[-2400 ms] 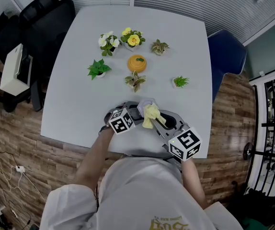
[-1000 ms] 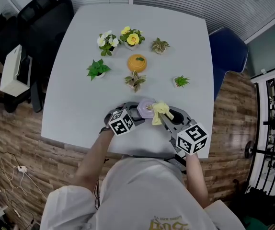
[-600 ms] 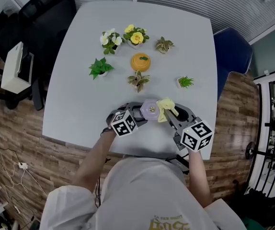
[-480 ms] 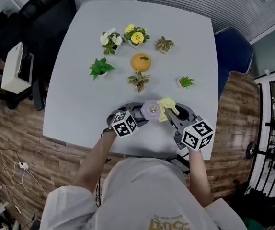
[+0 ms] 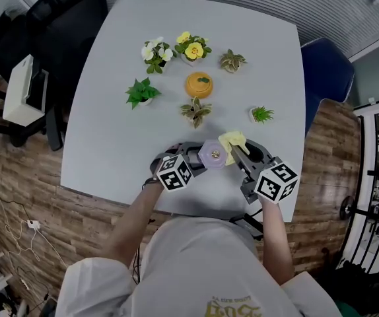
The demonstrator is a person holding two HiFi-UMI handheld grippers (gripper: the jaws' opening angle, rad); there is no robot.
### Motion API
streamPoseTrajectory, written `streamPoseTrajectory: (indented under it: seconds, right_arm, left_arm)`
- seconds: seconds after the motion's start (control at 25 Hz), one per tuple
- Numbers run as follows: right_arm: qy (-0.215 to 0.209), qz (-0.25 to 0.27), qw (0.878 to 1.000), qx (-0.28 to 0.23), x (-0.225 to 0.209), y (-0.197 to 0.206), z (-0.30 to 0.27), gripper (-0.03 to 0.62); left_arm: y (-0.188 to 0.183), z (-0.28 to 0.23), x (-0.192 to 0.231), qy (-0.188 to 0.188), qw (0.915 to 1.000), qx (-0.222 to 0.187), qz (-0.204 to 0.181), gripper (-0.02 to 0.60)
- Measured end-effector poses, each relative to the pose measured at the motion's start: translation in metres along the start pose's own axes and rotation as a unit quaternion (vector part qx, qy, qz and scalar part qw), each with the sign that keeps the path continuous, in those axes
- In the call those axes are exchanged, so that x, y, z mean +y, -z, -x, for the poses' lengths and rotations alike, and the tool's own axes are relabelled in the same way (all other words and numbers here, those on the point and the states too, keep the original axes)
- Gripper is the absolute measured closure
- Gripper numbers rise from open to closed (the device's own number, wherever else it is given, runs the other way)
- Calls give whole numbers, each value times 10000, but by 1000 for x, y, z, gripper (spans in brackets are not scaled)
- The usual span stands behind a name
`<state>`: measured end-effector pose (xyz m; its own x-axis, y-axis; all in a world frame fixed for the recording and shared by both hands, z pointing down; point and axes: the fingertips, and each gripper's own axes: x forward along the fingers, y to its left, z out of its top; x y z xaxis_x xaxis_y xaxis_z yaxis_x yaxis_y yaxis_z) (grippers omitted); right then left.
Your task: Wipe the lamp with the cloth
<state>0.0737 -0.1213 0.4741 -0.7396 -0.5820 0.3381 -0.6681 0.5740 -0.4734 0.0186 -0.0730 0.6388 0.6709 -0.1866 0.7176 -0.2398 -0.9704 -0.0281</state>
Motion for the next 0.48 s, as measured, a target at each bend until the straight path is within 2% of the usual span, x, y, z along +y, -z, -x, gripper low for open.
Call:
streamPoseTrajectory:
  seconds: [0.48]
  right_arm:
    - [-339, -273, 9990, -46, -10, -4, -20, 508]
  left_arm:
    - [1, 0, 1, -1, 10000, 3, 1, 285]
